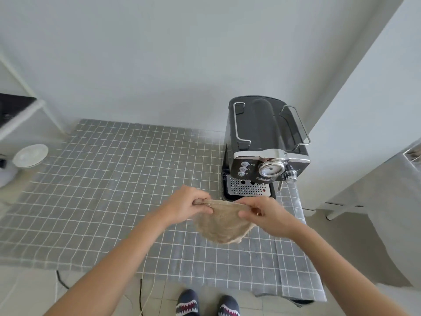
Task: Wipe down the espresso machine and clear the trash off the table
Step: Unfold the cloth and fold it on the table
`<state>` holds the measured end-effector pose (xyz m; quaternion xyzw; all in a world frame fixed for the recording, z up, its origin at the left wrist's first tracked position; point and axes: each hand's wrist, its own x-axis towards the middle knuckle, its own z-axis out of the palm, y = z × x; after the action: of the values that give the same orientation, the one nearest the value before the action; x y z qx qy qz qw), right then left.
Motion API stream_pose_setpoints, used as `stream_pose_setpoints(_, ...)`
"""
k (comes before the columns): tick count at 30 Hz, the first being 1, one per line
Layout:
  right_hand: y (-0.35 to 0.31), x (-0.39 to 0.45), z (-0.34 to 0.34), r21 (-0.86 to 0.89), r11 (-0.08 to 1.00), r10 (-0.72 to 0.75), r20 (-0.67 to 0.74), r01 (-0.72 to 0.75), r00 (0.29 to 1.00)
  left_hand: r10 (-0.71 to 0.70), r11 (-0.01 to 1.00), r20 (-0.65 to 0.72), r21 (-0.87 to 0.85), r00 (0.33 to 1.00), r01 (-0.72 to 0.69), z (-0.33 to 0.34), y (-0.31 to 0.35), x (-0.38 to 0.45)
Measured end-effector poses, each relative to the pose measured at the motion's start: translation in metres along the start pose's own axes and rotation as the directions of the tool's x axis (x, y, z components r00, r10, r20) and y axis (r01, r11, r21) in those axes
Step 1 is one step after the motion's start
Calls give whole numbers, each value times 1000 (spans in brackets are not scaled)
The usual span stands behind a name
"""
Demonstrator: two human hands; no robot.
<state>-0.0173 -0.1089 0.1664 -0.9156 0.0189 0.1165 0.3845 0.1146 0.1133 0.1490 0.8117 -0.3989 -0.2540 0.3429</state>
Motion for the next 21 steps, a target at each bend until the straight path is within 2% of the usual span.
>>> stream_pose_setpoints(2, 0, 3, 0, 64, 998, -18, 76, 13, 997, 32, 999, -14, 17, 999, -32, -13, 5, -5)
stream_pose_setpoints(4, 0, 6, 2, 98, 995, -24, 89, 15, 996, 60, 997, -4, 52, 998, -60, -22, 10, -8)
stream_pose_setpoints(6, -1, 9, 4, 71, 997, -17, 63, 13, 998, 60, 992, -2, 111, 998, -59, -28, 15, -11)
stream_pose_setpoints(11, -10, 16, 5, 80, 997, -4, -12, 5, 1000, 106, 965, -96, 249, 990, -79, -24, 10, -19)
stream_pose_setpoints(13, -5, 21, 9, 21, 1000, 0, -21, 0, 1000, 125, 956, -112, 280, 986, -90, -23, -1, -22)
stream_pose_setpoints(21, 1, 37, 21, -280, 960, 37, 120, -1, 992, 131, 973, -141, 209, 981, -100, -24, -15, -29)
